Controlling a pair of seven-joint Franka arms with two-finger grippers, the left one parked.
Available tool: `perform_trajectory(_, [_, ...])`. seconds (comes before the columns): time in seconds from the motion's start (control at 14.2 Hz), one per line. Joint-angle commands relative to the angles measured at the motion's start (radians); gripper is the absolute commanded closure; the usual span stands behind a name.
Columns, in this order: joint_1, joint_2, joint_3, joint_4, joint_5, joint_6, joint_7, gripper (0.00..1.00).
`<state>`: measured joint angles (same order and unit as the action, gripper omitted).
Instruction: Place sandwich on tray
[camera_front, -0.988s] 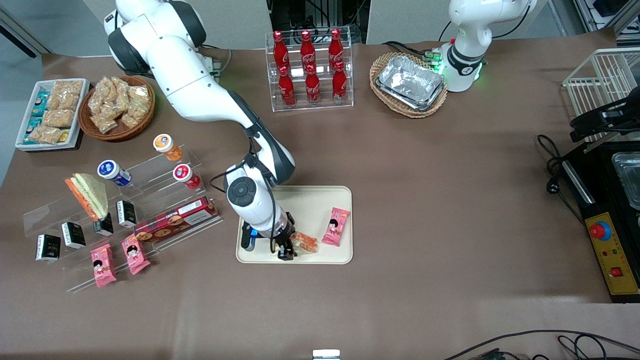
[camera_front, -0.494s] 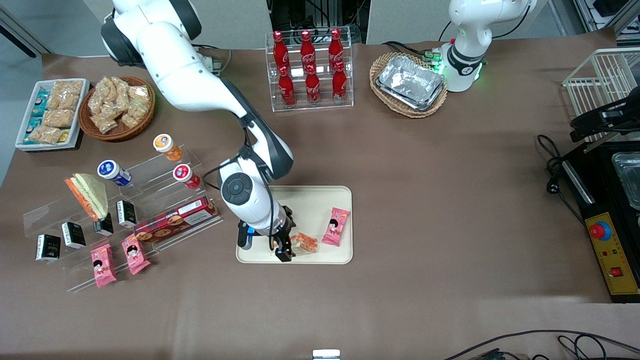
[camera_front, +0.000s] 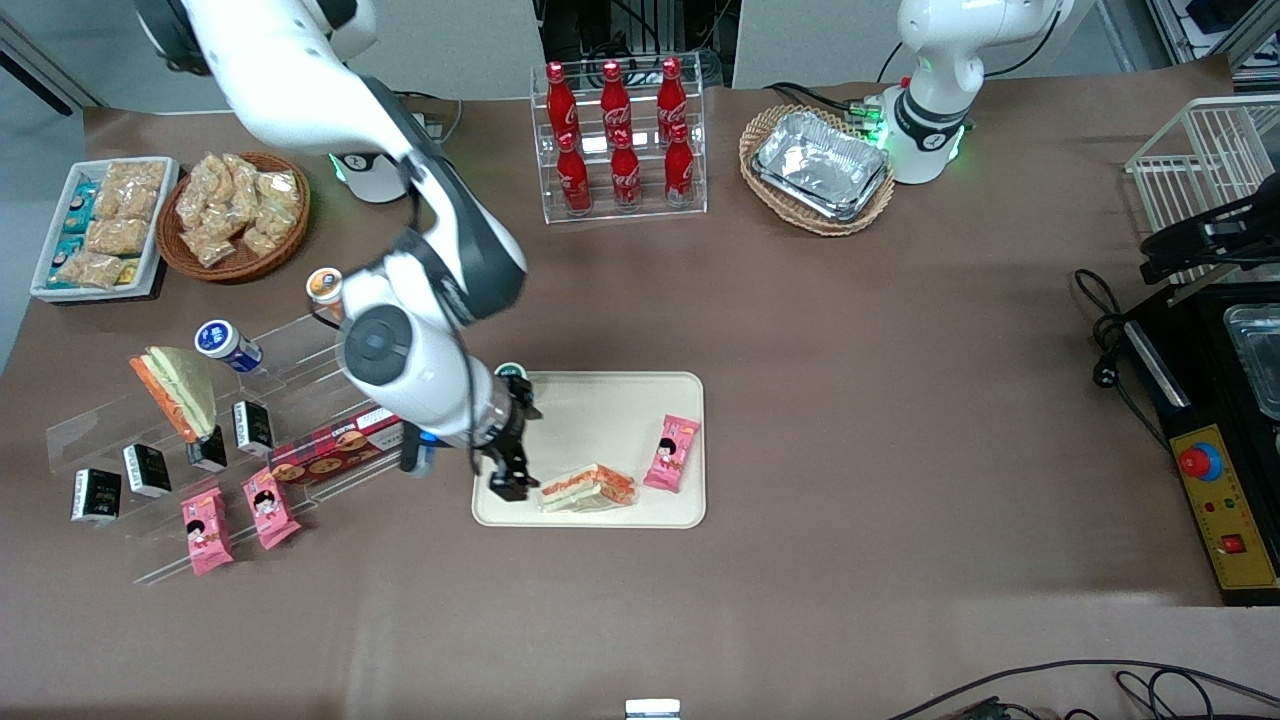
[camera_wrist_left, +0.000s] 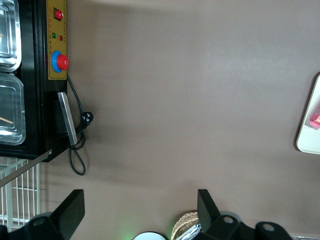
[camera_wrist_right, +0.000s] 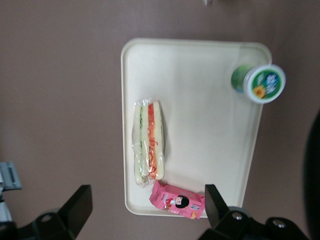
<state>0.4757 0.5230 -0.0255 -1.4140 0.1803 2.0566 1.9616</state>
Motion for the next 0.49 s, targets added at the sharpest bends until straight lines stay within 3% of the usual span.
perform_trajectory(0.0, [-0.060,-0.119,0.007,-0.023,-0.021,-0.128,-0.165,0.00])
perform_trajectory(0.42, [-0.248,-0.264,0.007,-0.025,-0.063,-0.389,-0.807,0.00])
